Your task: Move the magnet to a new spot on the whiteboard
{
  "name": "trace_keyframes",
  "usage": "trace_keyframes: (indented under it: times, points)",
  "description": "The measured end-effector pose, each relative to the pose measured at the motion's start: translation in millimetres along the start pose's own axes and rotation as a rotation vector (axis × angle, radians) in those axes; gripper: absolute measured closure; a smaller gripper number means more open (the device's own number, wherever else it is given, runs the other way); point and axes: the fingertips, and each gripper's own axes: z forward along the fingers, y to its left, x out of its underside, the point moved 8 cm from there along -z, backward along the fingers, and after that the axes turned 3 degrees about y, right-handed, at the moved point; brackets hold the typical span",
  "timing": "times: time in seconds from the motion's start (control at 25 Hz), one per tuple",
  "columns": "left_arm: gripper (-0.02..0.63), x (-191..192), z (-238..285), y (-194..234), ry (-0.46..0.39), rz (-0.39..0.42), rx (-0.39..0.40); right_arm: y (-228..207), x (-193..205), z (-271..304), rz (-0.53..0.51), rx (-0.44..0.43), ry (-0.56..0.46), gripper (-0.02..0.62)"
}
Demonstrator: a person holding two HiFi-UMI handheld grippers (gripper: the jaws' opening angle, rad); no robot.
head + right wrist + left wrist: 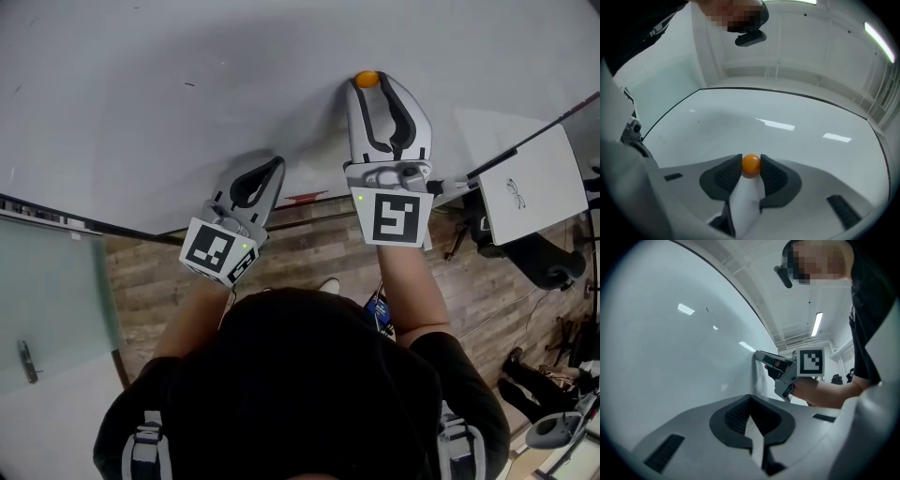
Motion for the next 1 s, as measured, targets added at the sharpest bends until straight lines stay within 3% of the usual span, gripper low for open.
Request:
trace_keyframes:
  times: [0.44,0.68,1.0]
  points:
    - [0.604,-0.4,-21.3,3.3,-0.011,0.005,0.044,17.9,-20.2,-23.9,0.024,-0.035,0.024,0.477]
    - [0.604,3.0,-45.8,15.1,-0.017,0.009,0.061,41.0,-14.8,-48.3,0.092,-0.108,0.114,0.477]
    - [0.604,16.9,-77.5,22.6,-0.006,0.0,0.12,88.7,-16.9,-82.8,0.186,-0.117,0.2,0.476]
